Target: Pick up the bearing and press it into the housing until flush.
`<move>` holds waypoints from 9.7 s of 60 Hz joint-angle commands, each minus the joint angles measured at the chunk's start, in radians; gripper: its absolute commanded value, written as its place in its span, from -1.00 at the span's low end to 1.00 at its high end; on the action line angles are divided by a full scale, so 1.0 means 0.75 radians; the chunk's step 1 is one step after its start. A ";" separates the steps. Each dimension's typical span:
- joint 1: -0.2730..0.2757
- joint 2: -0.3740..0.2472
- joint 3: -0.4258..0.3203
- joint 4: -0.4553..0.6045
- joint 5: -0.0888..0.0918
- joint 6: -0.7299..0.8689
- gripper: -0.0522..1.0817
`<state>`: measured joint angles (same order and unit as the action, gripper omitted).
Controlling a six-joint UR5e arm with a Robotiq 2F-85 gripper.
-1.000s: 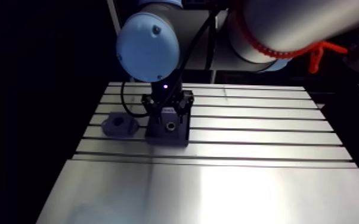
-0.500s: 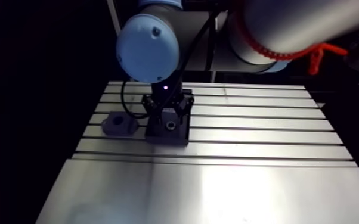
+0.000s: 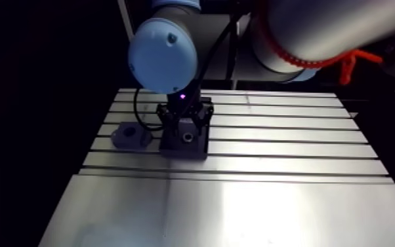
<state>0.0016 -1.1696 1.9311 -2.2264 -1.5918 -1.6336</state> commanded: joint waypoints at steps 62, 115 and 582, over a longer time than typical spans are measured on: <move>-0.004 0.009 -0.003 -0.006 0.008 -0.001 -0.07; 0.000 0.008 0.003 -0.004 0.002 -0.001 0.02; 0.397 0.153 -0.316 0.192 -0.012 0.343 0.34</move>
<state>0.3012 -1.0574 1.6926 -2.0816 -1.6005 -1.3755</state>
